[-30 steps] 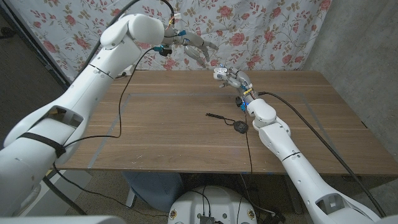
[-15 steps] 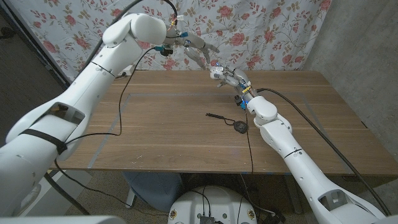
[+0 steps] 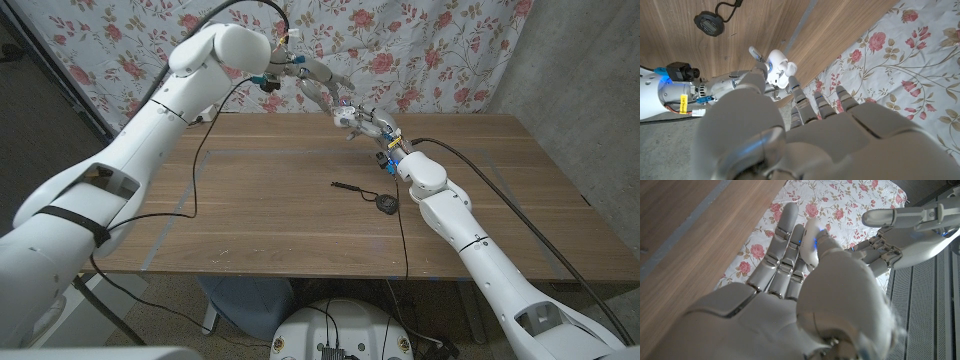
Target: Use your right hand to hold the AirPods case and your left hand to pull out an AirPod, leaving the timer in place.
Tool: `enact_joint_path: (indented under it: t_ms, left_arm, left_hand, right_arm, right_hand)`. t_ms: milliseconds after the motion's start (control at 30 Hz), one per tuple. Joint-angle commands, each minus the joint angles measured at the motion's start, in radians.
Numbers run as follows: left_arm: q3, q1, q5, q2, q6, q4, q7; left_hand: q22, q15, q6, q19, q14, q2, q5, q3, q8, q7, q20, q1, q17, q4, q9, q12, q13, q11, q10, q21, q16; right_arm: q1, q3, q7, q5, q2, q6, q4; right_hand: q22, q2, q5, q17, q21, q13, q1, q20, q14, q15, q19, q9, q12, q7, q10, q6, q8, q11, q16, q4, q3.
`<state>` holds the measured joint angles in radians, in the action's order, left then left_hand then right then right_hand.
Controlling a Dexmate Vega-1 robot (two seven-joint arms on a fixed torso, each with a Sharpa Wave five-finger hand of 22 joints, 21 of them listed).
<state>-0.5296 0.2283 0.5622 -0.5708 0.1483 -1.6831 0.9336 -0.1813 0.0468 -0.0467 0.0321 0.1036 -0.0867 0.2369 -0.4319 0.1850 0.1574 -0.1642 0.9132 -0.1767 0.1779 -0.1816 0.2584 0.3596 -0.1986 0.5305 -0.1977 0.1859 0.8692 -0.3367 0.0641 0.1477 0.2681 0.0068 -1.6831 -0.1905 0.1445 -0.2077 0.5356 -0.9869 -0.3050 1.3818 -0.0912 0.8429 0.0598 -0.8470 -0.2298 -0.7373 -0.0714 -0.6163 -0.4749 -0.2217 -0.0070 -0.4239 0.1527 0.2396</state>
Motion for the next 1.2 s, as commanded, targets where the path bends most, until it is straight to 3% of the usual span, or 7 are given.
enact_joint_path:
  t_ms: [33,67,133,500,633,967,1200]
  left_arm:
    - [0.002,-0.001,-0.04,0.015,0.001,0.016,0.036]
    - [0.011,0.005,-0.057,0.019,0.005,0.019,0.033]
    - [-0.016,0.017,0.07,-0.013,0.016,-0.047,-0.032]
    - [-0.016,0.021,0.06,-0.012,0.02,-0.039,-0.045]
    - [-0.004,0.013,-0.015,0.011,0.004,0.004,0.002]
    - [-0.017,0.009,0.011,0.011,0.029,0.003,-0.018]
    - [-0.037,0.029,0.122,-0.022,0.044,-0.066,-0.091]
  left_hand:
    - [-0.003,0.004,-0.001,0.003,0.004,-0.002,0.006,-0.005,0.007,0.003,0.0,0.011,-0.003,-0.006,-0.001,0.0,0.006,-0.002,0.011,-0.007,0.01]
    - [-0.003,0.004,-0.001,0.003,0.004,-0.002,0.006,-0.005,0.007,0.003,0.0,0.011,-0.003,-0.006,-0.001,0.0,0.006,-0.002,0.011,-0.007,0.01]
    - [-0.003,0.004,-0.002,0.004,0.005,-0.001,0.006,-0.005,0.007,0.003,0.001,0.011,-0.003,-0.007,-0.001,-0.001,0.006,-0.001,0.011,-0.008,0.01]
    - [-0.003,0.009,0.011,0.009,0.015,0.005,0.004,-0.001,0.012,0.007,0.005,0.007,-0.003,-0.011,-0.001,0.0,0.008,0.001,0.02,-0.01,0.014]
    - [-0.003,0.01,0.015,0.009,0.014,0.005,0.004,-0.001,0.013,0.006,0.004,0.007,-0.002,-0.011,-0.001,-0.001,0.008,0.002,0.02,-0.01,0.014]
    - [-0.003,0.011,0.032,0.01,0.015,0.007,0.003,0.0,0.018,0.005,0.005,0.006,-0.002,-0.013,-0.001,-0.003,0.01,0.008,0.019,-0.01,0.014]
    - [-0.003,0.01,0.048,0.01,0.02,0.007,0.002,0.002,0.022,0.009,0.005,0.002,-0.003,-0.016,-0.001,-0.007,0.01,0.012,0.016,-0.01,0.016]
  right_arm:
    - [0.001,0.004,0.014,0.012,0.003,0.001,-0.008]
    - [0.002,0.005,0.013,0.015,0.001,0.0,-0.009]
    - [0.003,0.005,0.012,0.014,0.003,0.001,-0.012]
    - [0.015,0.009,0.01,0.014,0.005,0.009,-0.025]
    - [0.02,0.01,0.011,0.014,0.01,0.004,-0.034]
    - [0.025,0.014,0.018,0.02,0.014,0.008,-0.046]
    - [0.027,0.015,0.021,0.021,0.015,0.01,-0.049]
  right_hand:
    - [-0.003,0.0,-0.011,0.003,-0.007,-0.049,0.012,-0.113,0.05,0.176,0.054,-0.003,-0.004,0.0,-0.144,0.006,0.001,-0.133,0.006,-0.001,-0.003]
    - [-0.003,0.0,-0.011,0.004,-0.008,-0.049,0.012,-0.113,0.05,0.176,0.054,-0.003,-0.004,0.0,-0.144,0.006,0.001,-0.132,0.006,-0.001,-0.003]
    - [-0.002,0.0,-0.011,0.004,-0.009,-0.05,0.012,-0.113,0.05,0.176,0.055,-0.003,-0.004,-0.001,-0.144,0.005,0.001,-0.133,0.006,-0.001,-0.003]
    - [-0.002,-0.001,-0.011,0.006,-0.017,-0.055,0.013,-0.113,0.048,0.175,0.062,-0.003,-0.002,0.0,-0.141,0.005,0.002,-0.133,0.007,-0.001,-0.004]
    - [-0.001,-0.001,-0.012,0.006,-0.019,-0.055,0.013,-0.113,0.047,0.175,0.064,-0.003,-0.001,0.0,-0.142,0.005,0.002,-0.132,0.008,-0.001,-0.004]
    - [-0.001,-0.001,-0.012,0.008,-0.026,-0.054,0.013,-0.113,0.047,0.176,0.069,-0.003,0.002,0.0,-0.144,0.004,0.002,-0.131,0.008,-0.001,-0.004]
    - [0.0,-0.001,-0.013,0.01,-0.032,-0.055,0.013,-0.112,0.047,0.175,0.073,-0.002,0.003,0.0,-0.146,0.003,0.003,-0.132,0.009,-0.001,-0.004]
